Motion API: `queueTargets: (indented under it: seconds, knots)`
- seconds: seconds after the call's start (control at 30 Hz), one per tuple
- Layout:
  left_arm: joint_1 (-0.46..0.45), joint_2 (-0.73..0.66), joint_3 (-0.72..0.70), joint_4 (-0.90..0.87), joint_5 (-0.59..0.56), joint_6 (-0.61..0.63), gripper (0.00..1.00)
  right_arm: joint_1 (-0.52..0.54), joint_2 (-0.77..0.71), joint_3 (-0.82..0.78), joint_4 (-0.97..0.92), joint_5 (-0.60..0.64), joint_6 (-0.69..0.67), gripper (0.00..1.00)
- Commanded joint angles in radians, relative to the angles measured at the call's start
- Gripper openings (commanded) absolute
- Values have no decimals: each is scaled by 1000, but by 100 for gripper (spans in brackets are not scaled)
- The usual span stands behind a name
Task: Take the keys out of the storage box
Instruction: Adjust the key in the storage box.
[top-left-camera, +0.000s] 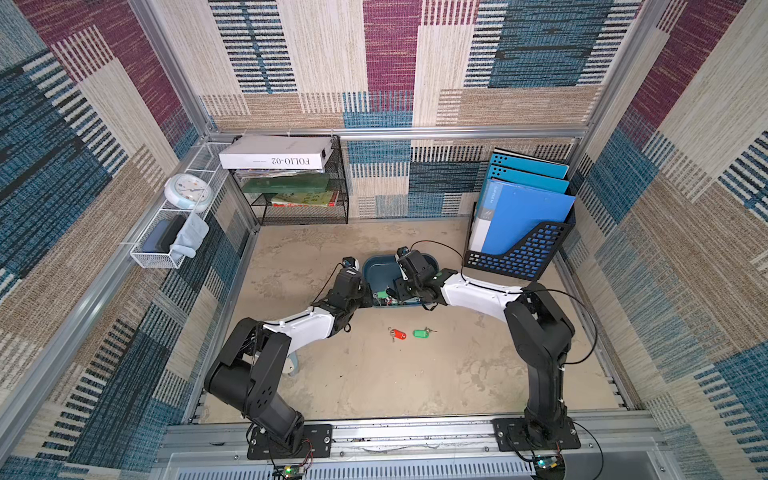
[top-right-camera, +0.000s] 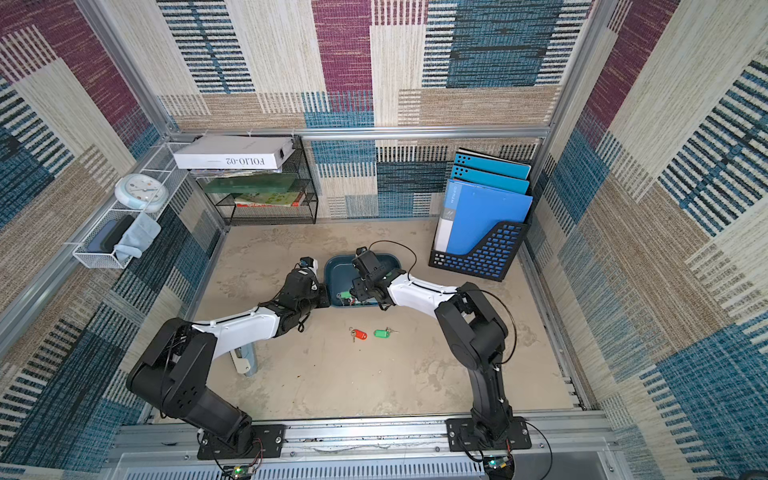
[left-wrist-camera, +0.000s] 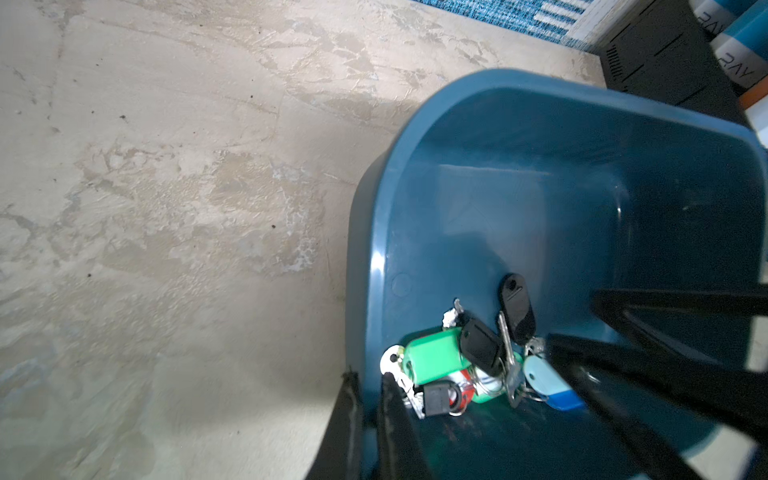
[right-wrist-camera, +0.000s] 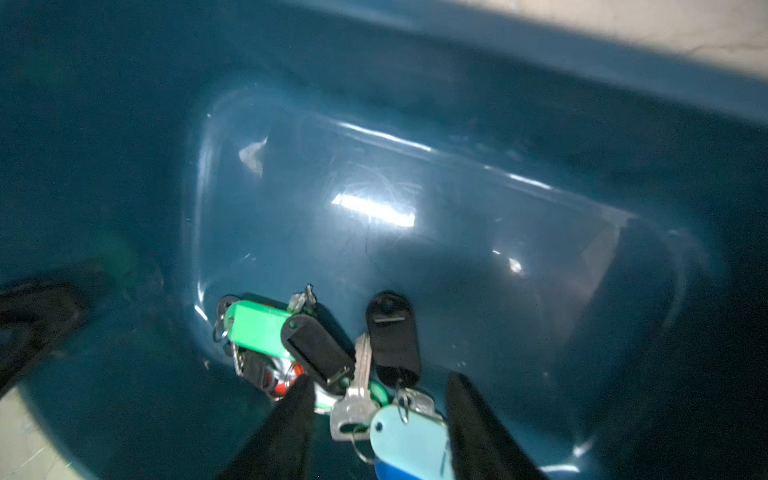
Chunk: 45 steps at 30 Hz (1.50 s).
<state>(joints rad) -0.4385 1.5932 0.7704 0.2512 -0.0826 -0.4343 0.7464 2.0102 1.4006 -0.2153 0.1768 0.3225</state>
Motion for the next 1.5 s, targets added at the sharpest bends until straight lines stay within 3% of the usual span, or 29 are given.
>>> queueTargets:
  seconds: [0.0, 0.2, 0.3, 0.47, 0.77, 1.1, 1.47]
  knots:
    - [-1, -21, -14, 40, 4, 12, 0, 4, 53, 48, -61, 15, 25, 69]
    - [-1, -32, -42, 78, 21, 23, 0, 8, 111, 78, -71, 46, 39, 70]
    - [-2, -36, -55, 102, 34, 23, 0, 9, 142, 86, -77, 86, 47, 59]
    - [0, -41, -63, 112, 38, 28, 0, 17, 147, 62, -42, 137, 49, 28]
    - [-1, -41, -54, 82, 14, 28, 0, 25, 41, 17, 23, 165, 7, 0]
    - [0, -28, -32, 43, -3, 20, 0, 27, -75, -42, 63, 119, -29, 0]
    - [-1, 35, 140, -226, -29, -34, 0, 27, -209, -105, 165, 55, -64, 0]
